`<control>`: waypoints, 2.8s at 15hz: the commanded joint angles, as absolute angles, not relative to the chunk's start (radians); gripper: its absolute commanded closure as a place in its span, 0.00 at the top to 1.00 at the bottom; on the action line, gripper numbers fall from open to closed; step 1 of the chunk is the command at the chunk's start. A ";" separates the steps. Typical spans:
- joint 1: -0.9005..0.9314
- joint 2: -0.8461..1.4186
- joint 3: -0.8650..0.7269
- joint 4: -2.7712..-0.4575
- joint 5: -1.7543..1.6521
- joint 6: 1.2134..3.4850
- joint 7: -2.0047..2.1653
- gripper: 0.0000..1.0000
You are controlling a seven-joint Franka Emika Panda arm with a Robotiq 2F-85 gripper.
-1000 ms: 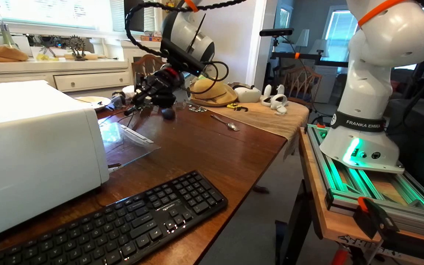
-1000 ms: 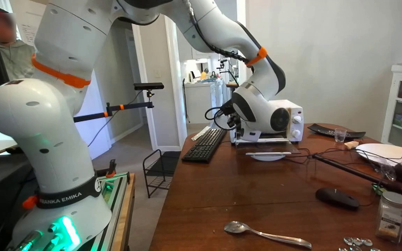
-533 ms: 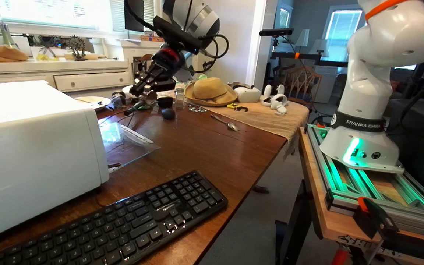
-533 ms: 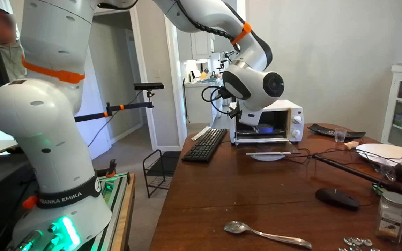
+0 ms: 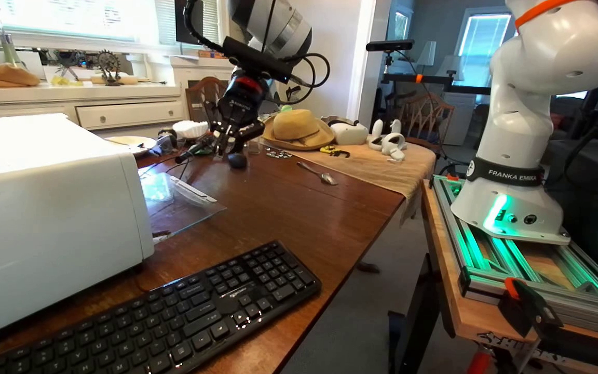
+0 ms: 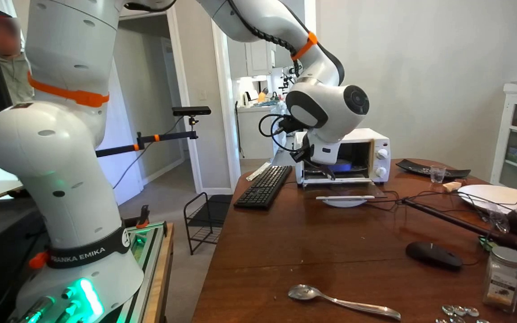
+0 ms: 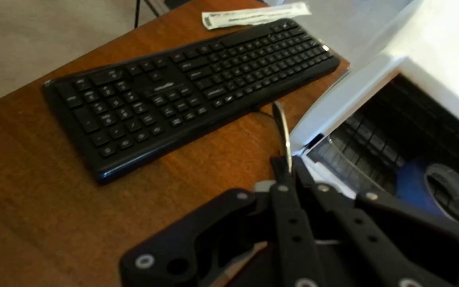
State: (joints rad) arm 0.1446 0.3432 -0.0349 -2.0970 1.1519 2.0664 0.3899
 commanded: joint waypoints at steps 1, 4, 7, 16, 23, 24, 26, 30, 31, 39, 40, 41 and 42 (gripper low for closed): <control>0.159 0.305 -0.046 -2.114 0.945 2.155 0.525 0.01; 0.154 0.310 -0.052 -2.074 0.726 2.167 0.587 0.01; 0.133 0.307 -0.045 -2.041 0.530 2.093 0.570 0.01; 0.025 0.405 0.009 -1.928 0.433 1.800 0.199 0.01; -0.020 0.425 -0.005 -1.958 0.471 1.759 0.176 0.01; -0.017 0.427 -0.009 -1.950 0.441 1.747 0.170 0.01; -0.015 0.455 -0.018 -1.892 0.357 1.661 0.180 0.01; -0.005 0.531 -0.045 -1.784 0.263 1.582 0.264 0.01; -0.001 0.550 -0.049 -1.756 0.251 1.593 0.284 0.01; -0.005 0.629 -0.042 -1.646 0.240 1.612 0.298 0.01; -0.003 0.638 -0.042 -1.637 0.240 1.611 0.301 0.04; -0.004 0.639 -0.042 -1.637 0.240 1.611 0.301 0.04; -0.004 0.638 -0.042 -1.637 0.240 1.611 0.301 0.04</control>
State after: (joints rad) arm -0.0045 0.6370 -0.0408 -1.6403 0.2393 1.6142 0.3018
